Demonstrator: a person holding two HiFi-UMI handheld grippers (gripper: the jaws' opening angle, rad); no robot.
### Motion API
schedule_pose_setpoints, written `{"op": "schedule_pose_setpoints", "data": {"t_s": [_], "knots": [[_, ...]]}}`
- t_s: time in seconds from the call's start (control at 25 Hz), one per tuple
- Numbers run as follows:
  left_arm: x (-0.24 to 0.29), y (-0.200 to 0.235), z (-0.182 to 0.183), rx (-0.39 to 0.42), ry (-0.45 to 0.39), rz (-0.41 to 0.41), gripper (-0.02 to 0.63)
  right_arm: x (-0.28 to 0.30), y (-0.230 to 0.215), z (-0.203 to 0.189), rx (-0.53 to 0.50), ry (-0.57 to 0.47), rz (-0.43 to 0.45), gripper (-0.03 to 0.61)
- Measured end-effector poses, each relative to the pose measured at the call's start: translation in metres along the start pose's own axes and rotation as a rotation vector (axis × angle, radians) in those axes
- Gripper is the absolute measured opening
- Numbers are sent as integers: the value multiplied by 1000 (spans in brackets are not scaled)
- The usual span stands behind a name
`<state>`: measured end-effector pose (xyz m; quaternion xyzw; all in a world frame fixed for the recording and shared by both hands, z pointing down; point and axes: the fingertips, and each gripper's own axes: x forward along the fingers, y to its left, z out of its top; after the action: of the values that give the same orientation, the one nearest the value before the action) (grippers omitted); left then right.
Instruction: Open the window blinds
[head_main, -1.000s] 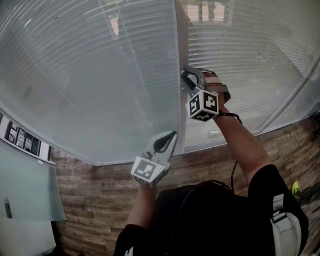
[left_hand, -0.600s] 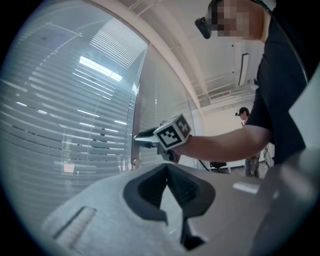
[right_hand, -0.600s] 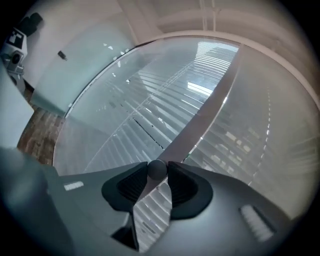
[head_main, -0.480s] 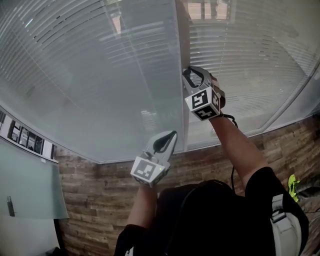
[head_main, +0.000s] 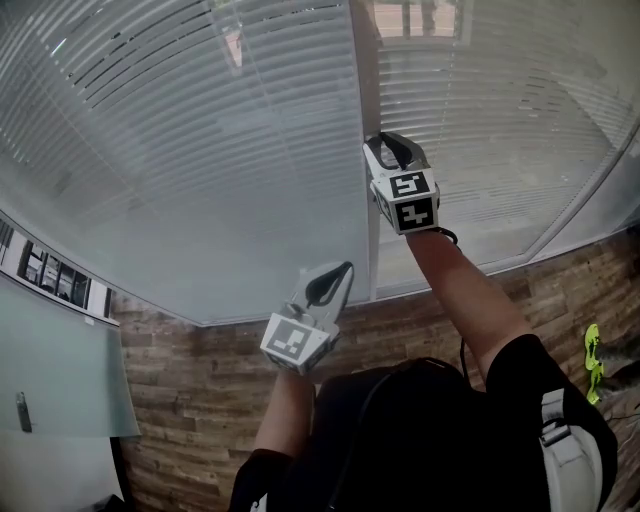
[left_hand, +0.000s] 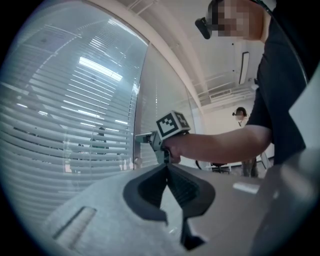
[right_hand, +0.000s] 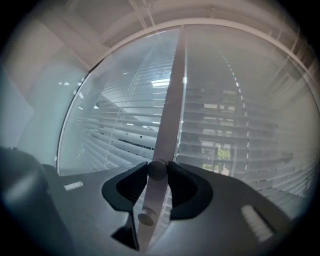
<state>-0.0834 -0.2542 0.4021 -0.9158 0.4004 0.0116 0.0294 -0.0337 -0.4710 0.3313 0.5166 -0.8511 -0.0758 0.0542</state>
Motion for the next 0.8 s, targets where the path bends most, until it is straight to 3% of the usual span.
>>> {"op": "schedule_pose_setpoints", "data": {"t_s": [0.4, 0.8], "knots": [[-5, 3, -5, 6, -9, 16, 5, 1, -6, -4, 340, -28, -1, 130], [-8, -2, -1, 1, -5, 13, 5, -1, -4, -4, 346, -26, -5, 130]]}}
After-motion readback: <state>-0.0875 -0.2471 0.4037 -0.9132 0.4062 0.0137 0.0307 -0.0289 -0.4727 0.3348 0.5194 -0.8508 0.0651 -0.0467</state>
